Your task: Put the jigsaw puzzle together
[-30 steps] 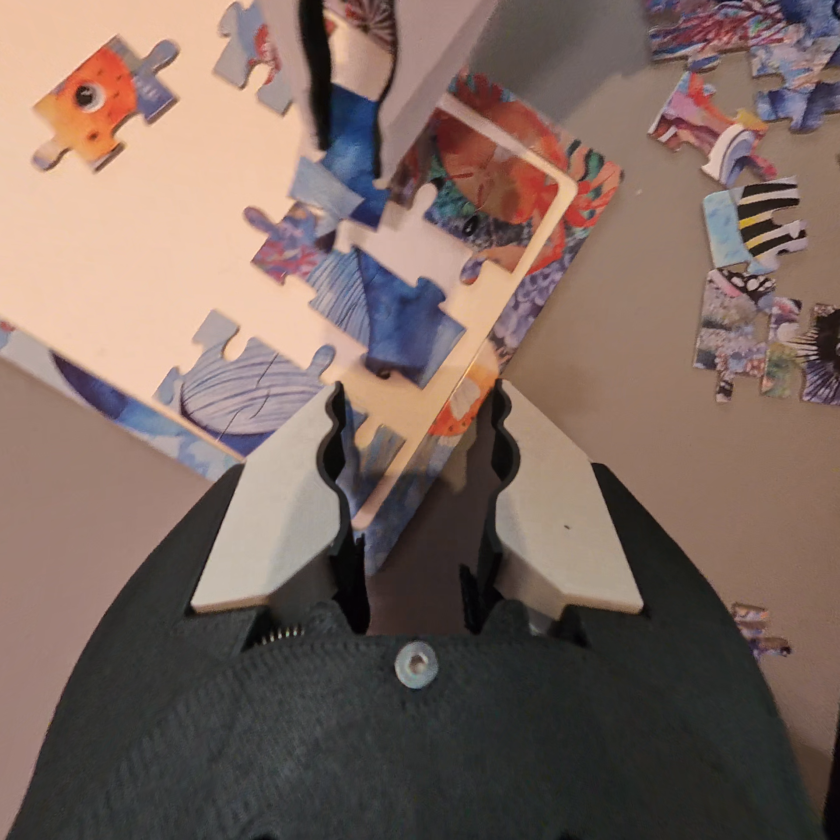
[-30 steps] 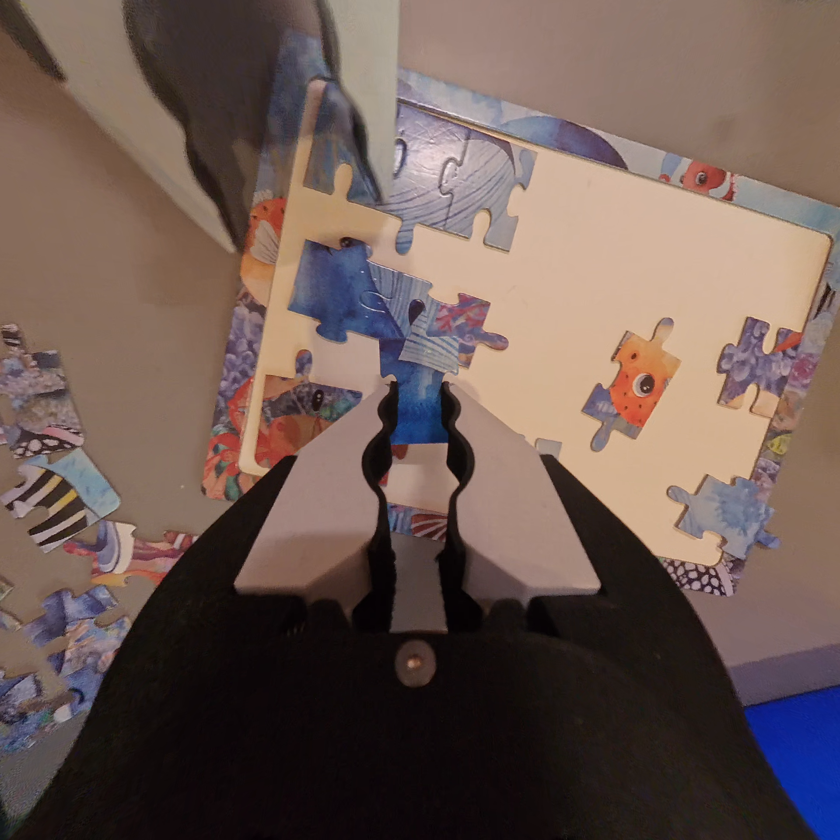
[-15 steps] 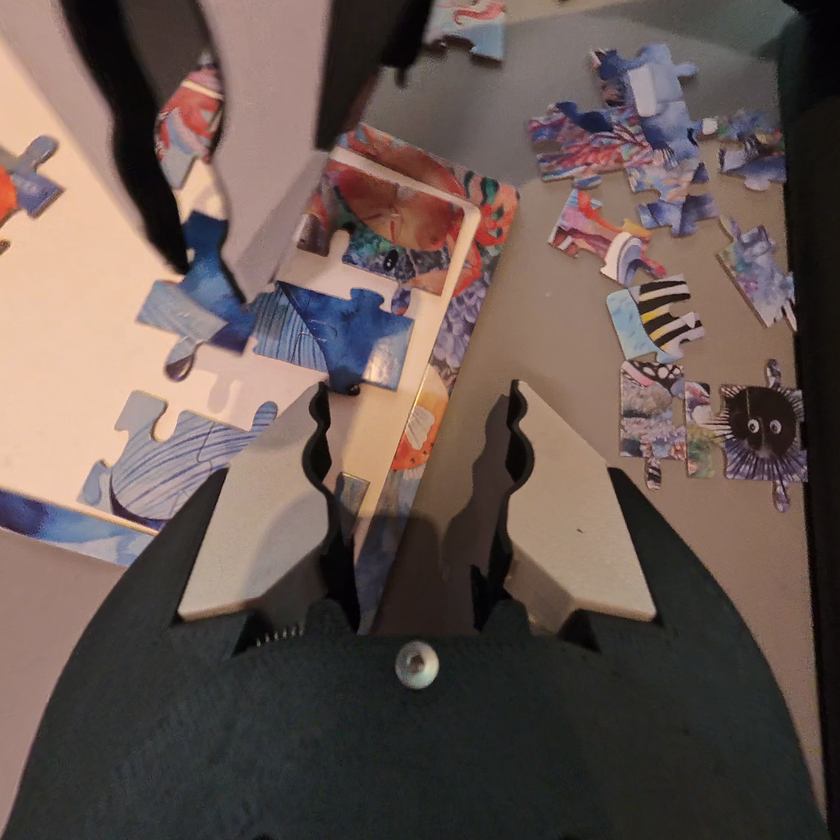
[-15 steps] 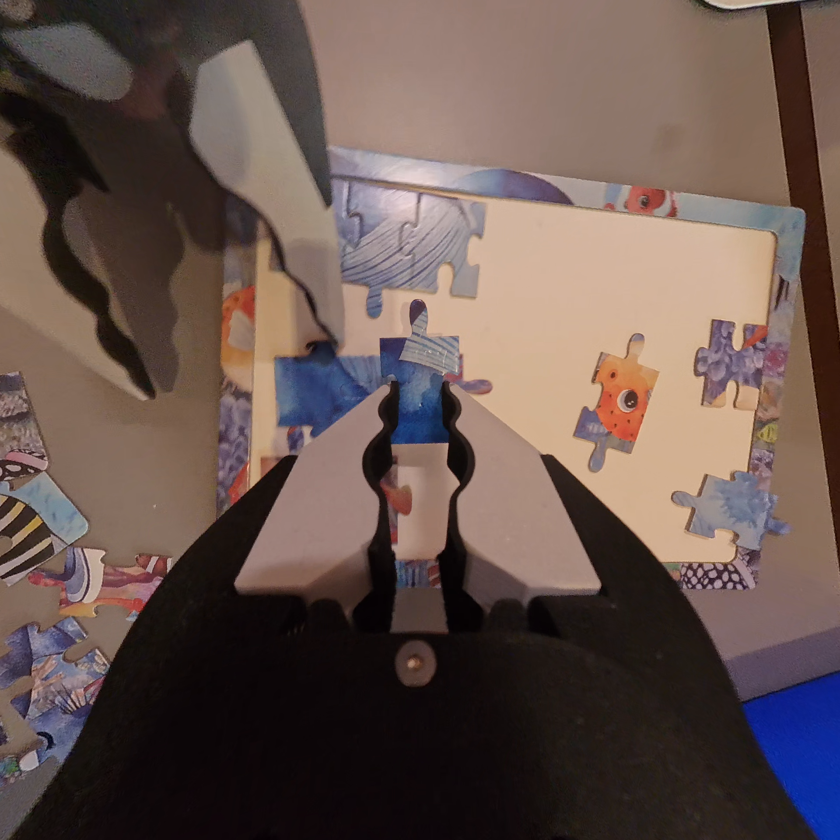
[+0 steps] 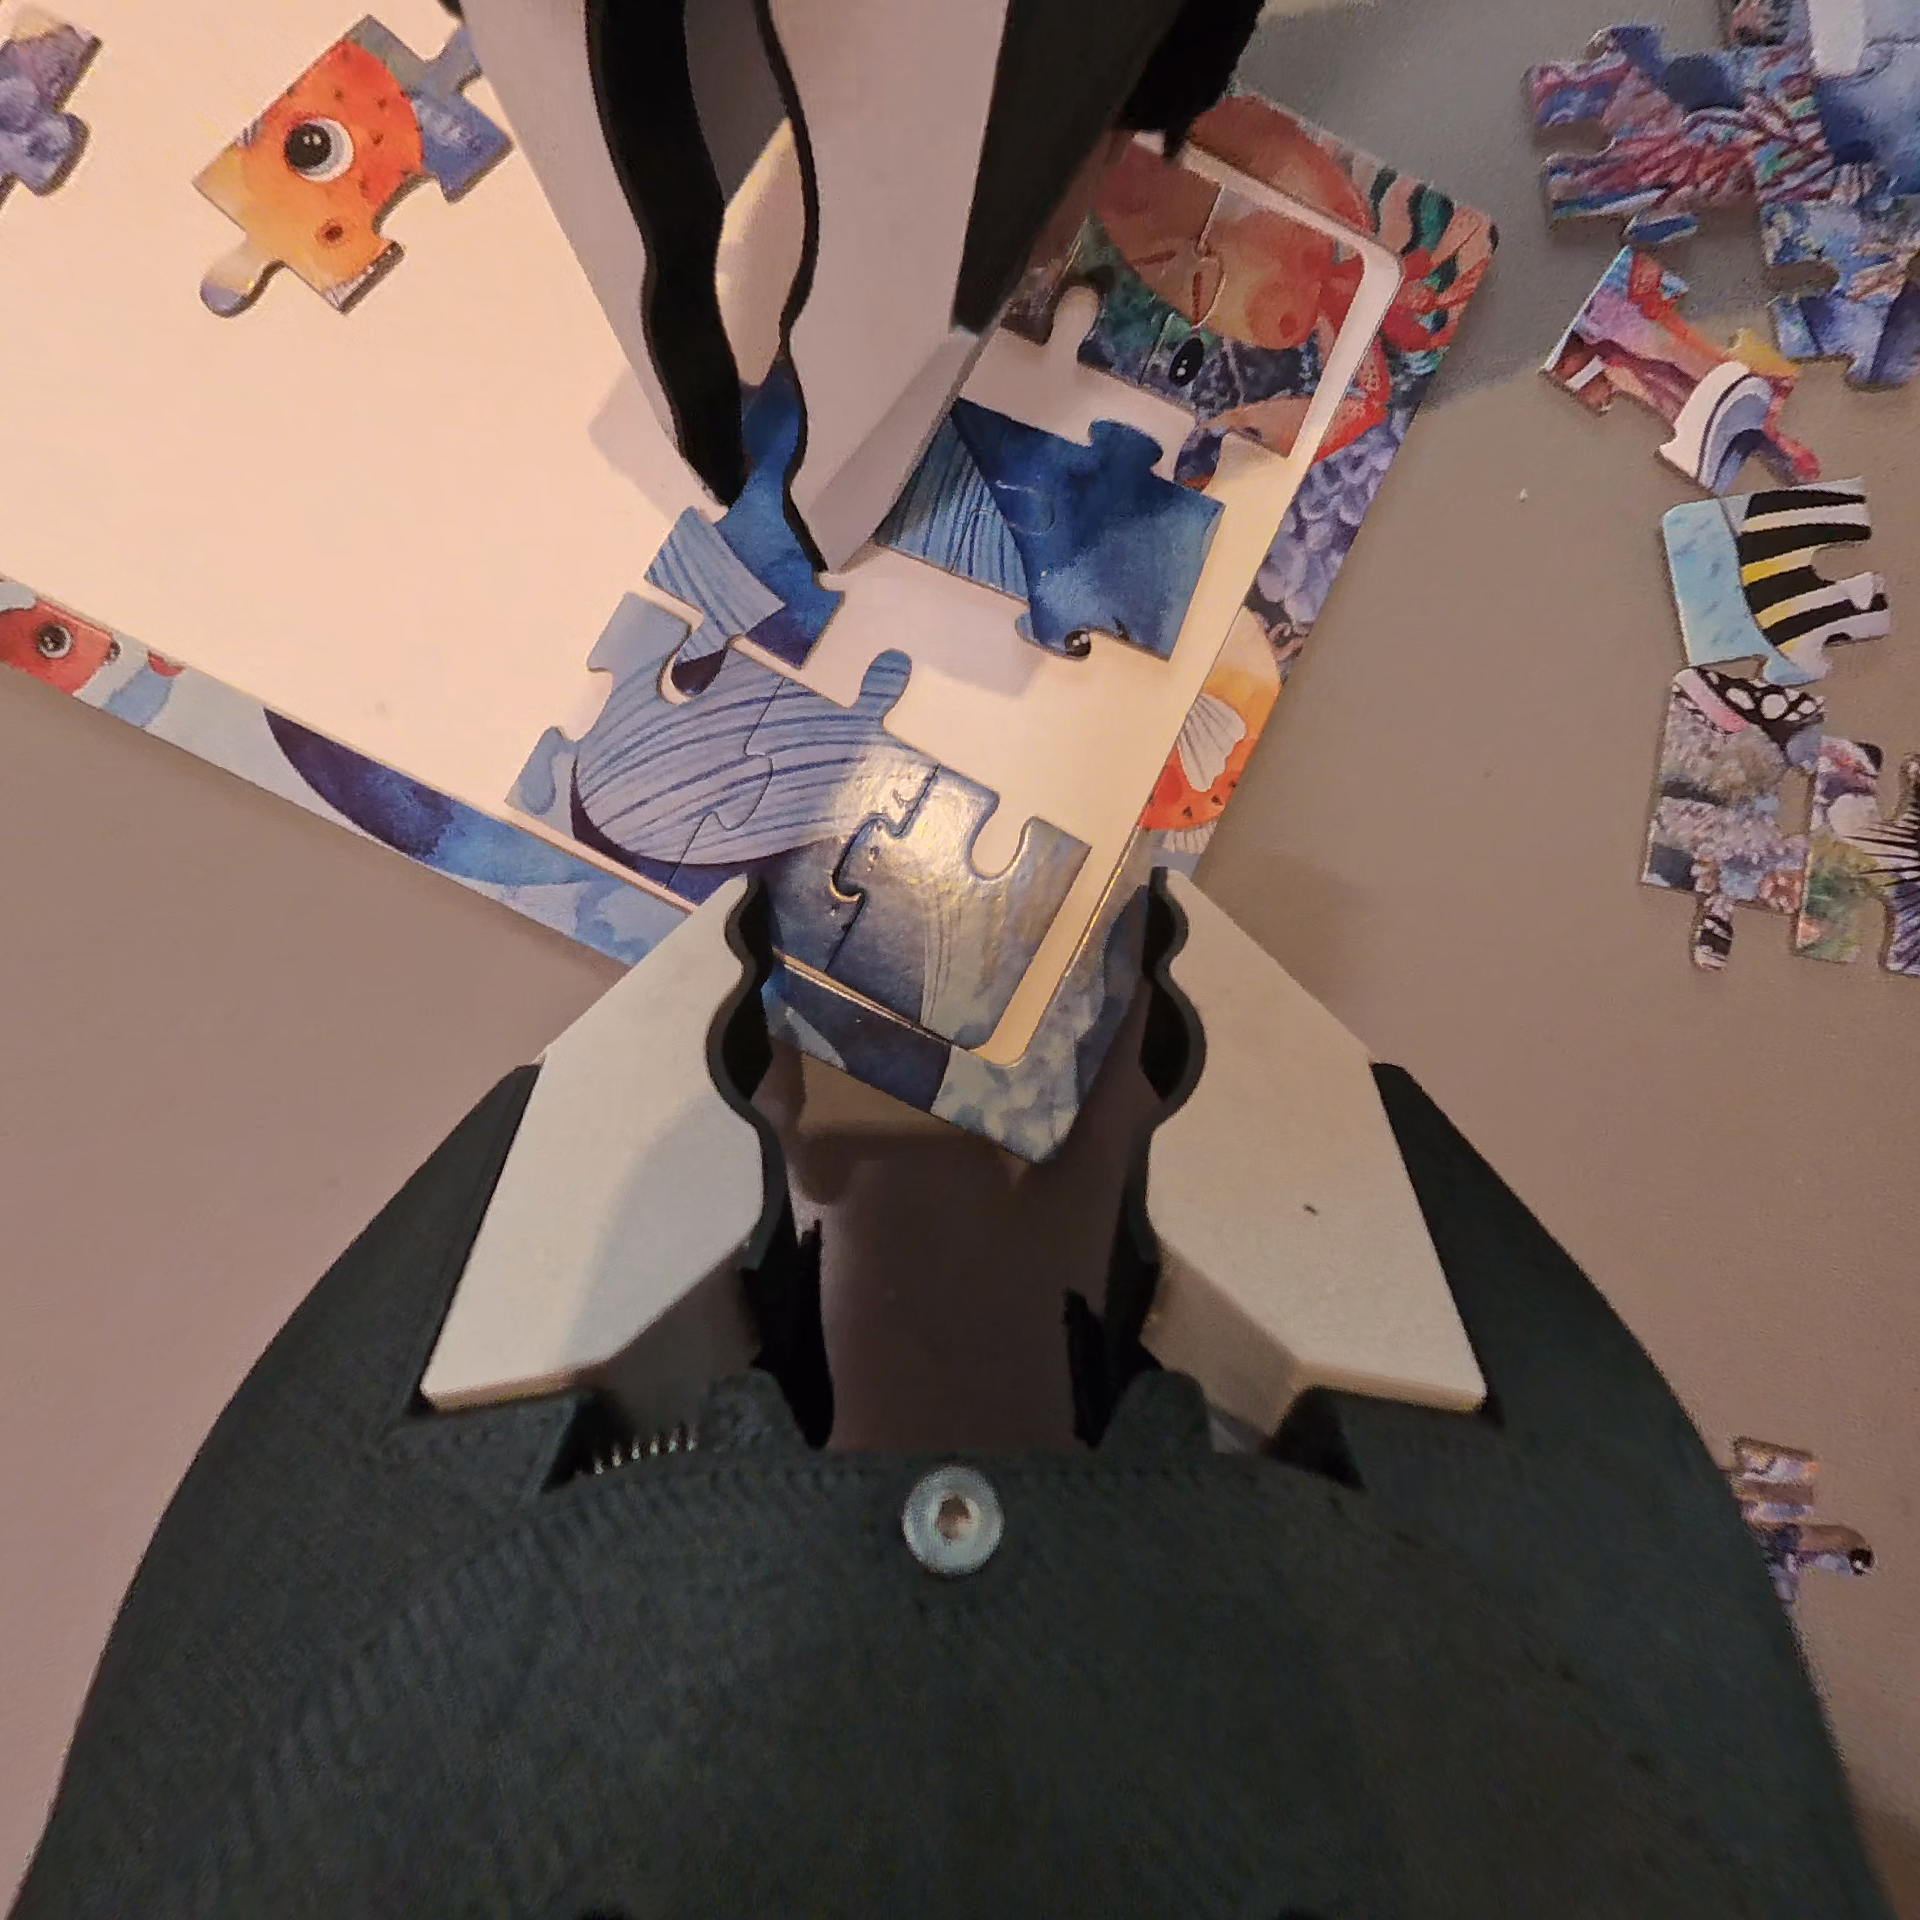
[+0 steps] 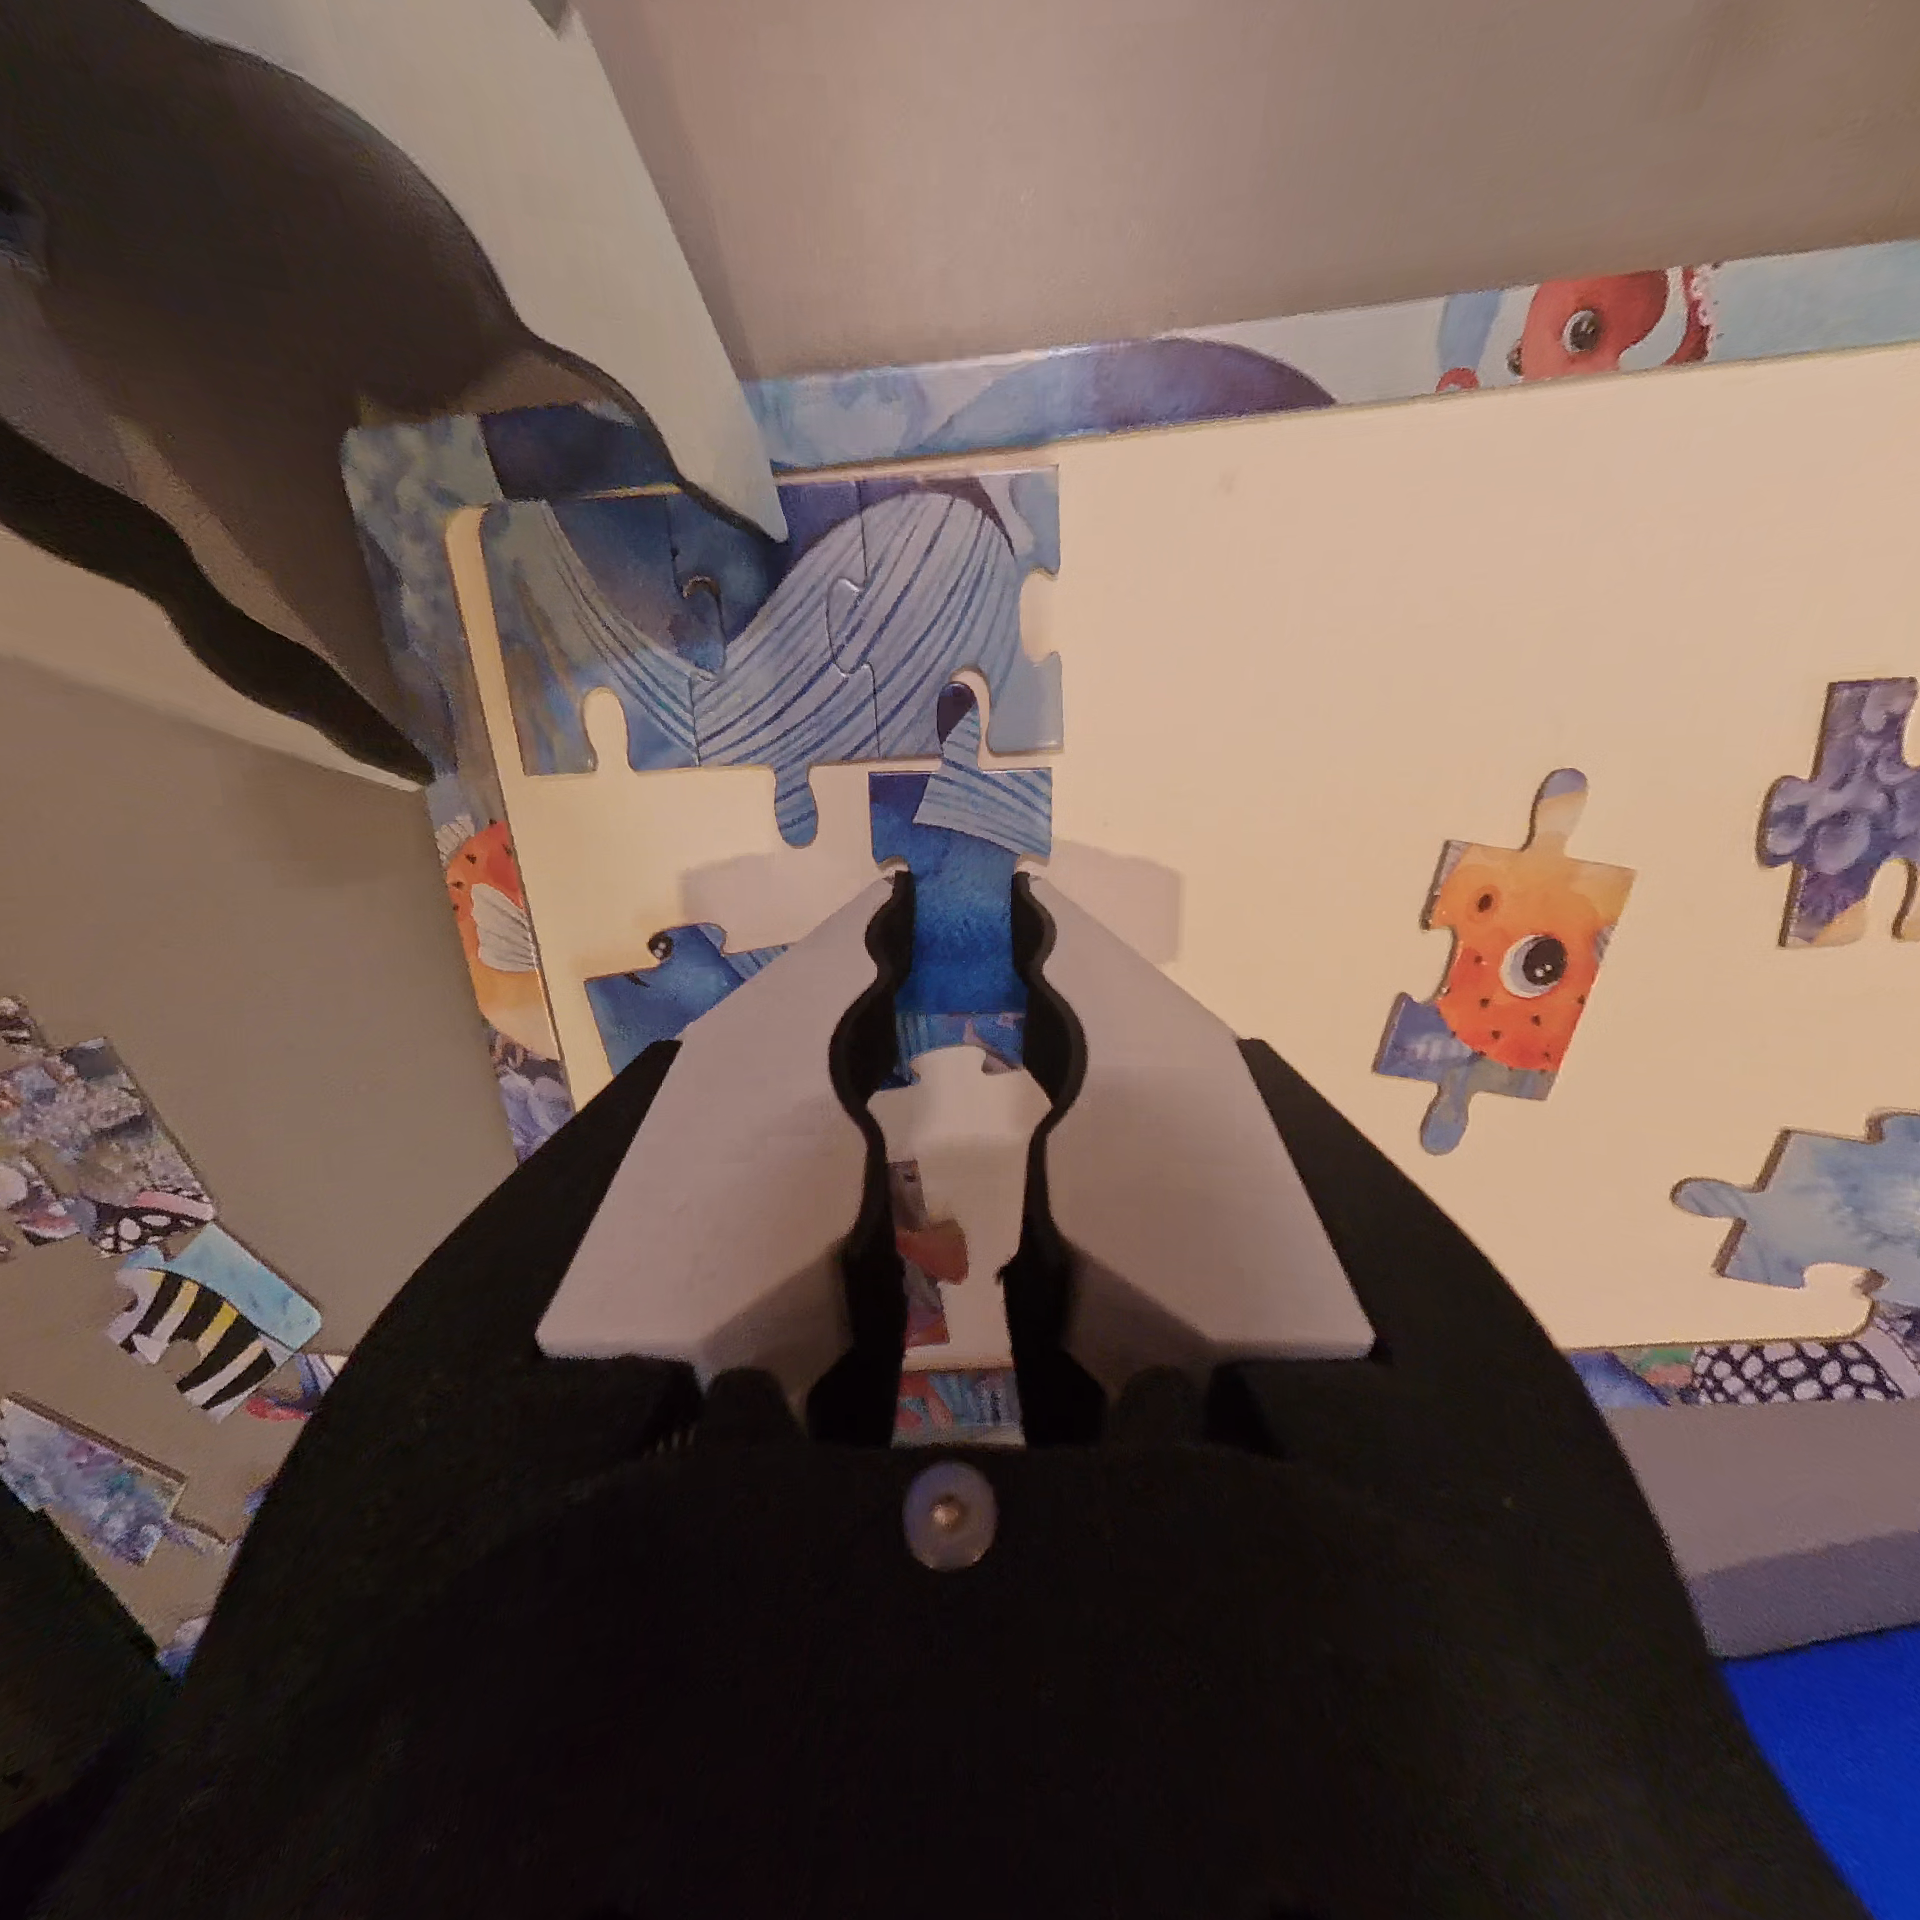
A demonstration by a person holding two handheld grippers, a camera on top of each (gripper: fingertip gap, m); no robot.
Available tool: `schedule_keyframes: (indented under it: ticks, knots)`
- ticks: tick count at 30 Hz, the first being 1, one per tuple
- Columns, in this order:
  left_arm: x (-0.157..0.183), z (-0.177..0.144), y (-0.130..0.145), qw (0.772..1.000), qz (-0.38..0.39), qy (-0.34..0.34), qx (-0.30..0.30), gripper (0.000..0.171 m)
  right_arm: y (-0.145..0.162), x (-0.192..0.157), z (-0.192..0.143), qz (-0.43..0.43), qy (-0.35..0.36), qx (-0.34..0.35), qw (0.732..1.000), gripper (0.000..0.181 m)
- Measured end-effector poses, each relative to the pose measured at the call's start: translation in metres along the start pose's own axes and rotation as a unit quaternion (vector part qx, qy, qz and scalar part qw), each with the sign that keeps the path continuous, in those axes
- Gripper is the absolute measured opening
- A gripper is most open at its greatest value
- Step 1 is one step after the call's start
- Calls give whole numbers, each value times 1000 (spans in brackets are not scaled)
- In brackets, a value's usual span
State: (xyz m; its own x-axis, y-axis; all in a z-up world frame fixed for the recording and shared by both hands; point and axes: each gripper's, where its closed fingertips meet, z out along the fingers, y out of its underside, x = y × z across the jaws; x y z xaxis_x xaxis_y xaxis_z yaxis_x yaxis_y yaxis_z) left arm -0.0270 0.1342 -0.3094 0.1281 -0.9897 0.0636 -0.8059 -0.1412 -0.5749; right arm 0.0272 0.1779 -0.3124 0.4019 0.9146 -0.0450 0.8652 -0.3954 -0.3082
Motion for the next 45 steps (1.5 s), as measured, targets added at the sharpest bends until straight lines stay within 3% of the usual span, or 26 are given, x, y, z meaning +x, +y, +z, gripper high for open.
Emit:
schedule_keyframes:
  ticks: [18,21,27,32,34,37,42,45]
  knots:
    - [-1,1,1,1000,10,-7,-7,70,1,3,1,-40,17,-73,996,17]
    - [-1,1,1,1000,8,-6,-6,70,-3,1,0,-40,15,-64,997,25]
    - [-1,0,1,1000,8,-4,-4,69,-10,0,-7,-44,22,-36,998,21]
    - [-1,0,1,1000,9,-2,-5,70,-1,3,2,-39,29,-59,997,31]
    - [1,0,2,1000,11,1,-7,74,-3,-2,3,-35,6,-43,998,18]
    - [6,-1,4,1000,17,8,-17,81,-2,-2,3,-33,2,-29,999,17]
    - [12,-9,15,999,13,27,-45,75,1,4,0,-34,14,-22,999,17]
    - [-7,-11,14,999,-23,-15,-42,79,-4,10,-4,-29,26,-5,999,17]
